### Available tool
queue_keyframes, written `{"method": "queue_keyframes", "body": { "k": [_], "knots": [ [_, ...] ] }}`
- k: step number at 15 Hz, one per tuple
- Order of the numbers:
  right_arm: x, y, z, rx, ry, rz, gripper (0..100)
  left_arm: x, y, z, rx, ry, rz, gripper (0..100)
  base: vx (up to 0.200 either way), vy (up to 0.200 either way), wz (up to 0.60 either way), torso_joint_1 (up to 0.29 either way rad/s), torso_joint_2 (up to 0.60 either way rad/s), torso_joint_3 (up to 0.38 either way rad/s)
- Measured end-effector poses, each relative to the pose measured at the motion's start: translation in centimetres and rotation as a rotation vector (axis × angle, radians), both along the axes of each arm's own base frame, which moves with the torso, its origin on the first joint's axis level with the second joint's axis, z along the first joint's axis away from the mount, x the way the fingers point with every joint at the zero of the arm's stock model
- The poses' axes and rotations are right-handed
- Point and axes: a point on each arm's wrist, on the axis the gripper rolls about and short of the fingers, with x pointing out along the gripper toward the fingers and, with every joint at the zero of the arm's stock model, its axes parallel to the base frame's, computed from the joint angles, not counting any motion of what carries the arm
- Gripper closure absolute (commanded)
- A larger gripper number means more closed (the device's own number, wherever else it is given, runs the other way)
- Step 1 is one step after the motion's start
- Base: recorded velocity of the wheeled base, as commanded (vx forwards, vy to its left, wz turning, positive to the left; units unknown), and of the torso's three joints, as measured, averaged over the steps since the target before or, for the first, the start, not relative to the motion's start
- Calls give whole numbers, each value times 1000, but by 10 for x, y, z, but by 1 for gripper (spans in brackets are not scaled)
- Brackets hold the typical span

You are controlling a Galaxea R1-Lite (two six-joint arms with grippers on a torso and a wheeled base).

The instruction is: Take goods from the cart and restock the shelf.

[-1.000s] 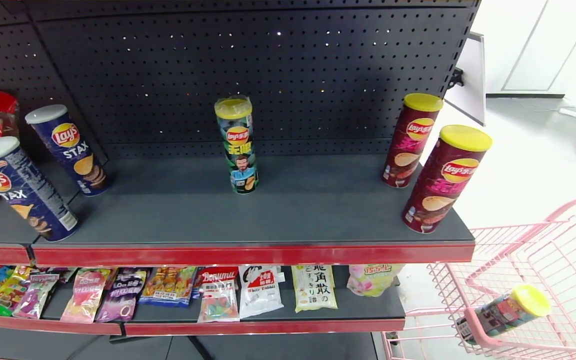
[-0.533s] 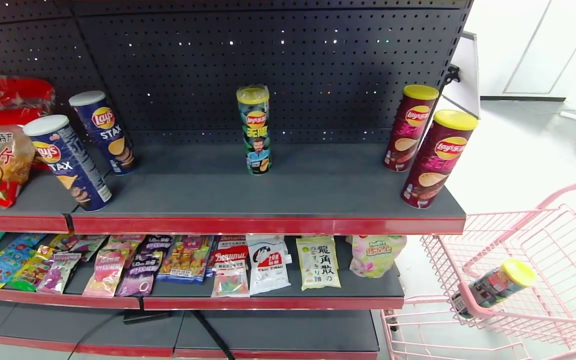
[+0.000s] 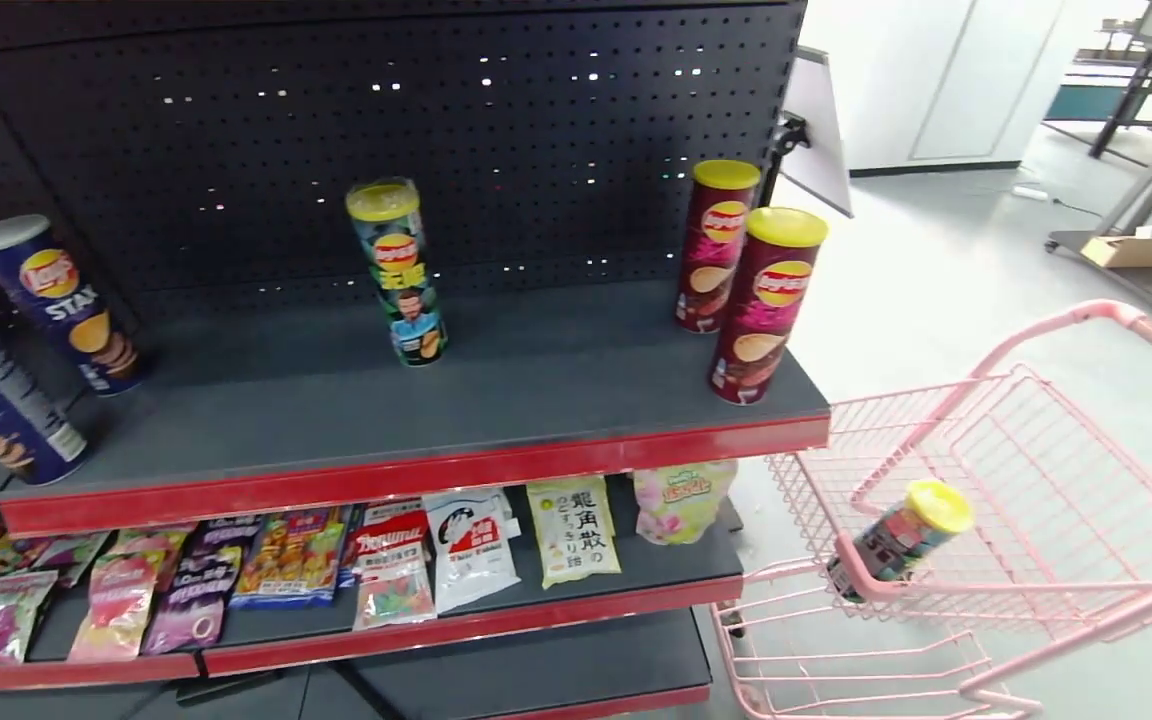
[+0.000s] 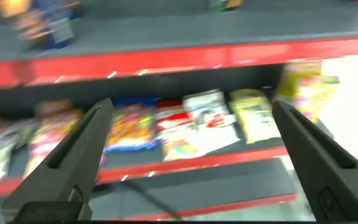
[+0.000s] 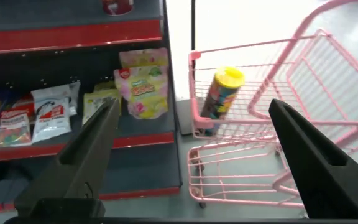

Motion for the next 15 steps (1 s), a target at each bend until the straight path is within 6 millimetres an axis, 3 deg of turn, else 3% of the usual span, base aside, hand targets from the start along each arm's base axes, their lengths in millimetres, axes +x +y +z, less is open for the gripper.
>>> {"method": "queue_keyframes", "body": {
  "k": [5, 11, 15],
  "knots": [
    [0, 0, 0, 1, 0, 0, 0, 0, 0, 0, 0, 0, 1, 0, 0, 0, -600, 1, 2, 0],
    [0, 0, 0, -3, -1, 0, 0, 0, 0, 0, 0, 0, 1, 0, 0, 0, 0, 0, 0, 0],
    [0, 0, 0, 0, 0, 0, 0, 0, 0, 0, 0, 0, 2, 0, 0, 0, 0, -127, 293, 174]
  ]
}}
